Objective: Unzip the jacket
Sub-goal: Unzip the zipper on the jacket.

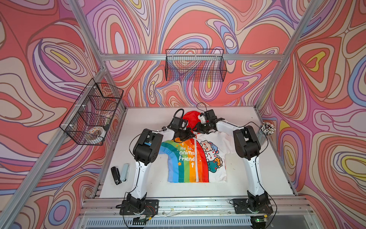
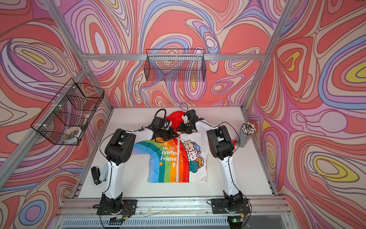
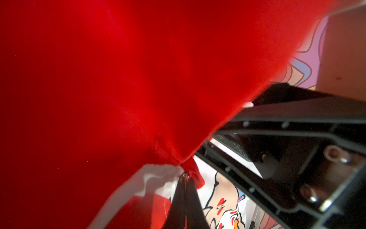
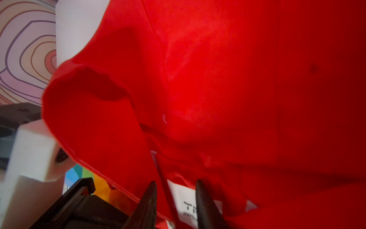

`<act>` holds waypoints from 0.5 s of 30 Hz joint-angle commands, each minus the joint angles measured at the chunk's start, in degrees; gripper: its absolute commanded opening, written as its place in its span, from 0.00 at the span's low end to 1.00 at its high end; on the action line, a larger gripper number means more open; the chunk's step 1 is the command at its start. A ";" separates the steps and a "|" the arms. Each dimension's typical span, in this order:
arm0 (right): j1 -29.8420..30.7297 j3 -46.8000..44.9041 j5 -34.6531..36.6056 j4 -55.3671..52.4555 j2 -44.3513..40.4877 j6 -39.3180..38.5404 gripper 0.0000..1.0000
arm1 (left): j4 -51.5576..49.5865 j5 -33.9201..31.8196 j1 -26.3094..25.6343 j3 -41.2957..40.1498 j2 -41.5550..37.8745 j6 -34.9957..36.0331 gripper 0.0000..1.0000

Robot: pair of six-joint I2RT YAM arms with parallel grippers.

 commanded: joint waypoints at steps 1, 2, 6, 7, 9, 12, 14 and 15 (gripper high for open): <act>0.38 0.58 -2.27 0.54 0.78 -1.27 0.35 | 0.95 -0.30 -0.24 -1.01 -0.85 -0.86 0.00; 0.43 0.04 -2.76 1.09 0.69 -1.46 0.35 | 1.00 -0.42 -0.23 -1.01 -0.78 -0.88 0.00; 0.43 -3.65 -2.53 5.09 -1.23 -1.20 0.34 | 0.97 -0.56 -0.20 -1.01 -0.71 -0.88 0.00; 0.45 -4.56 -2.35 6.05 -1.96 -1.19 0.34 | 0.99 -0.56 -0.19 -1.01 -0.63 -0.86 0.00; 0.44 -6.25 -2.13 7.79 -3.28 -1.21 0.34 | 1.11 -0.56 -0.19 -1.10 -0.56 -0.95 0.00; 0.44 -8.01 -2.15 9.63 -4.81 -1.59 0.33 | 1.10 -0.56 -0.19 -1.18 -0.53 -0.95 0.00; 0.45 -8.97 -2.11 10.44 -5.55 -1.82 0.34 | 1.21 -0.56 -0.19 -1.19 -0.46 -1.03 0.00; 0.43 -9.12 -2.23 10.57 -5.74 -1.92 0.33 | 1.28 -0.56 -0.19 -1.19 -0.44 -1.06 0.00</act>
